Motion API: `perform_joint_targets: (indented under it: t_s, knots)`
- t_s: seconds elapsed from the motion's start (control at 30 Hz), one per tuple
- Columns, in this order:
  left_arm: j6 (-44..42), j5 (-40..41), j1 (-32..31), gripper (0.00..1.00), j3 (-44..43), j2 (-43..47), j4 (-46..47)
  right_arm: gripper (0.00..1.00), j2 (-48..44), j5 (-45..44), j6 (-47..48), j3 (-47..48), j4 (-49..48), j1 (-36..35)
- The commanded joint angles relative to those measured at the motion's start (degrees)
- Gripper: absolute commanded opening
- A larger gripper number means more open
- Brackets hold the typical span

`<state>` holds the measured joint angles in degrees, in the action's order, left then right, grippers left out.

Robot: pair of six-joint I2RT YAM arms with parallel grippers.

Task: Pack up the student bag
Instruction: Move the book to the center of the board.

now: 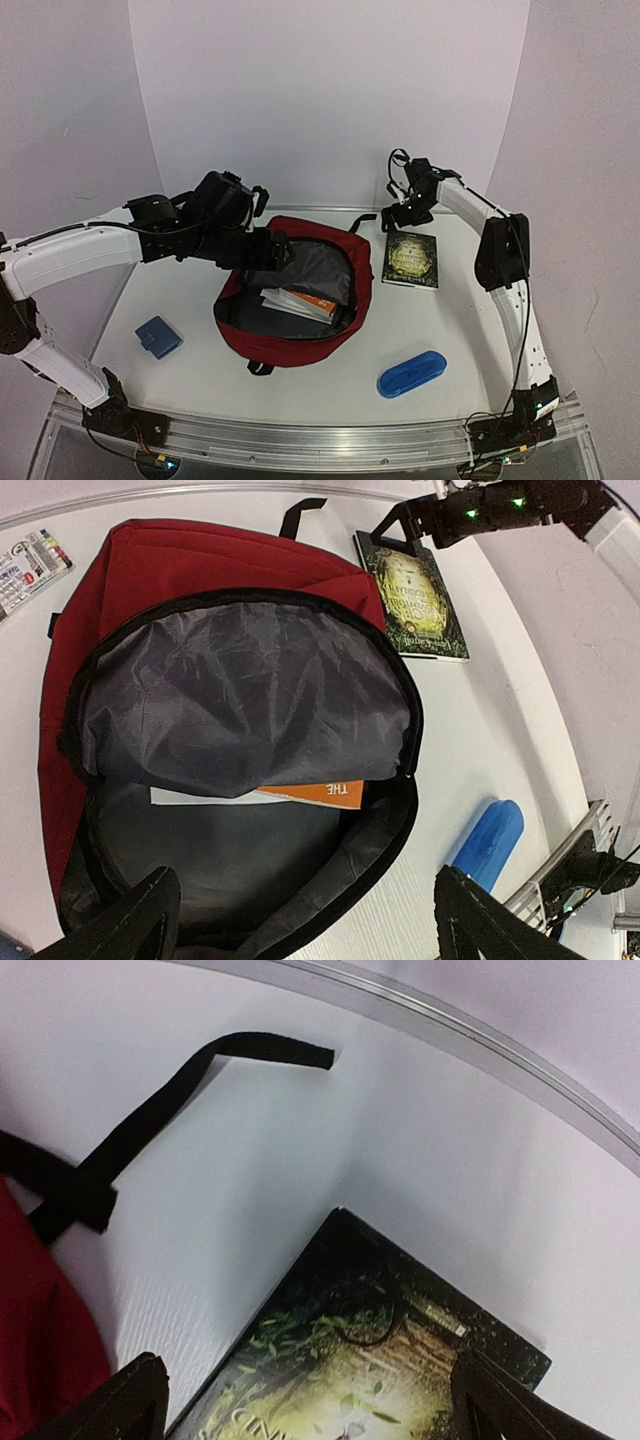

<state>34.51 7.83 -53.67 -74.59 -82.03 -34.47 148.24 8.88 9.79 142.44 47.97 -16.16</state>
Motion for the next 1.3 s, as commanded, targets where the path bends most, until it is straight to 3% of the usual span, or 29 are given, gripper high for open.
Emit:
perform_joint_targets:
  t_s: [0.0,0.2,0.47,0.83,1.03,1.17,1.27]
  knots:
    - [2.1,2.18,0.32,0.88,-0.11,3.01,-0.18,0.98,3.47,-1.84,-5.04,5.41,-7.58,1.5]
    - [2.2,2.92,0.32,0.88,-0.96,2.89,-1.96,0.98,7.9,-1.33,-4.93,6.57,-13.35,1.69]
    - [0.8,2.62,0.3,0.88,-3.25,1.56,-3.6,0.96,9.08,2.42,-4.56,3.44,-13.48,1.68]
    - [-9.61,-6.82,0.32,0.88,-17.37,-11.58,-6.87,0.7,-1.06,12.93,2.62,-18.01,-1.37,1.49]
    - [-12.69,-18.5,0.23,0.86,-29.83,-25.9,-5.02,0.7,-10.71,17.72,3.23,-29.28,-1.04,1.39]
    - [-14.74,-22.36,0.21,0.84,-45.81,-40.53,-9.62,0.71,-20.05,22.22,2.63,-35.51,-0.54,1.43]
    - [-14.4,-26.18,0.14,0.84,-58.68,-49.34,-11.97,0.77,-26.42,23.55,2.73,-40.93,0.27,1.9]
